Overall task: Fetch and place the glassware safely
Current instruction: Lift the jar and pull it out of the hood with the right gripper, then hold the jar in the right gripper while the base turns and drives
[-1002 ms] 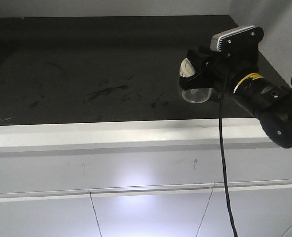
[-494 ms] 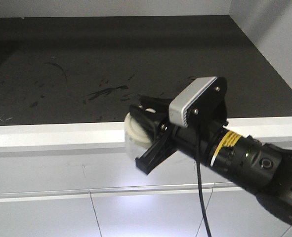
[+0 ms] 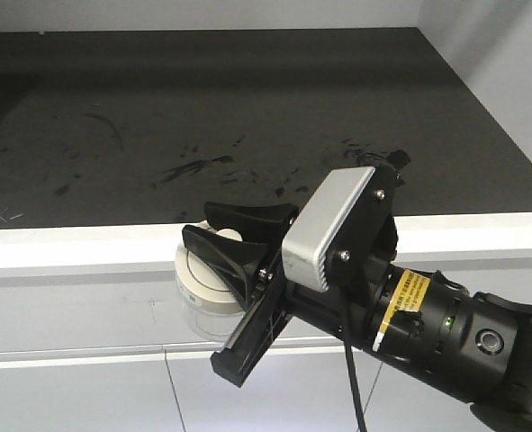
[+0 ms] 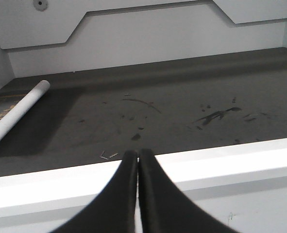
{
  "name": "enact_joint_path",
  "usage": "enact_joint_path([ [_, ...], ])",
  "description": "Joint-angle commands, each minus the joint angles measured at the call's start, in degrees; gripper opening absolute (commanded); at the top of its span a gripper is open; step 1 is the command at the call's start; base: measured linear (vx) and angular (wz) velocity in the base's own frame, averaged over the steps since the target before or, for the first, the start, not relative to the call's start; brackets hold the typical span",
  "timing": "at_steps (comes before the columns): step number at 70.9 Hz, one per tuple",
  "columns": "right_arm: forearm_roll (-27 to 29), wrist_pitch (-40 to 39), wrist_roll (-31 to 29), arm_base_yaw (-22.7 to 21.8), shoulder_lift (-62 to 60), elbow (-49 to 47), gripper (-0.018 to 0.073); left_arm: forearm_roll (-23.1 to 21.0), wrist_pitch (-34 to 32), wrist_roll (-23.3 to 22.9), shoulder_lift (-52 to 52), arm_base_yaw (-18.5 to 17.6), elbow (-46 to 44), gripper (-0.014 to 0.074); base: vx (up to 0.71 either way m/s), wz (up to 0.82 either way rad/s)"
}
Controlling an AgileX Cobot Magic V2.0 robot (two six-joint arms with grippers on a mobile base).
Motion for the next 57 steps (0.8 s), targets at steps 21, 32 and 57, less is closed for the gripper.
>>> enact_joint_path([
  [21,0.81,-5.59,-0.48,-0.03,-1.83,-1.82,-0.0003,-0.35,-4.38,-0.39,0.54,-0.27,-1.46,-0.0007,0.0,0.0],
  [32,0.81,-5.59,-0.48,-0.03,-1.83,-1.82,-0.0003,-0.35,-4.38,-0.39,0.54,-0.27,-1.46,-0.0007,0.0,0.0],
  [57,0.81,-5.59,-0.48,-0.03,-1.83,-1.82,-0.0003,-0.35,-4.38,-0.39,0.54,-0.27,-1.46,-0.0007,0.0,0.0],
])
